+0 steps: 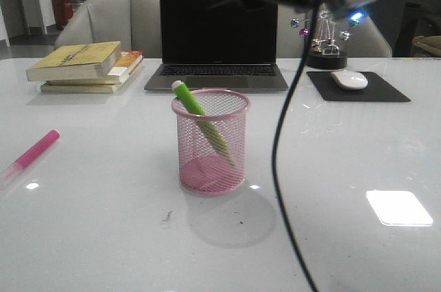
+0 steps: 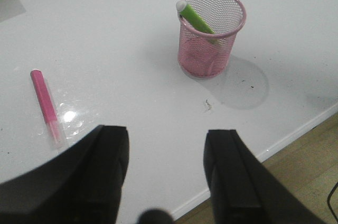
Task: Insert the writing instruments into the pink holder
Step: 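Lower the green marker into the holder, open and withdraw right gripper, then lower the left gripper onto the pink marker and grasp it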
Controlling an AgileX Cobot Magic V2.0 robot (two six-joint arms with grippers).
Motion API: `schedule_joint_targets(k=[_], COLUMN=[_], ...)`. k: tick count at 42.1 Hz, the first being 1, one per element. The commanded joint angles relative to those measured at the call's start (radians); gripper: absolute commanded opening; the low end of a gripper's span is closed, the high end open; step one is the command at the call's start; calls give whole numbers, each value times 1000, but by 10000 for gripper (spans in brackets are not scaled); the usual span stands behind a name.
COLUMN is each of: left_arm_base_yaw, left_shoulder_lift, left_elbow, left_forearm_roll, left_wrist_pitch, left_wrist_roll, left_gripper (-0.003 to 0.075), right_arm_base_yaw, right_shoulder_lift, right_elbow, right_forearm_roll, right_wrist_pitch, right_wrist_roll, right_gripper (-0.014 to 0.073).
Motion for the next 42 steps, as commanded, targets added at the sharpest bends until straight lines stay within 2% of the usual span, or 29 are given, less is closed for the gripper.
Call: schedule_joint_targets(k=[1, 10, 19, 23, 30, 36, 42], left_arm_base_yaw=[-7, -7, -7, -7, 6, 64, 159], left_shoulder_lift=[1, 1, 23, 50, 131, 227, 345], left_elbow=[-33, -33, -33, -33, -54, -111, -178], left_forearm_roll=[-16, -16, -16, -16, -2, 33, 37], left_wrist_pitch=[-75, -75, -75, -73, -38, -1, 46], left_wrist_roll=[-1, -1, -1, -7, -51, -108, -117], left_gripper=[402, 402, 403, 403, 444, 517, 518], right_arm_base_yaw=[-3, -3, -3, -3, -3, -3, -3], right_shoulder_lift=[-177, -435, -575, -603, -621, -621, -621], right_elbow=[-24, -24, -24, -23, -23, -23, -23], right_forearm_roll=[0, 24, 70, 70, 73, 72, 72], right_wrist_pitch=[226, 732, 1040, 1078, 1043, 1053, 1056], right_wrist_roll=[-4, -4, -34, -110, -119, -119, -119], right_gripper=[447, 447, 447, 447, 447, 447, 447])
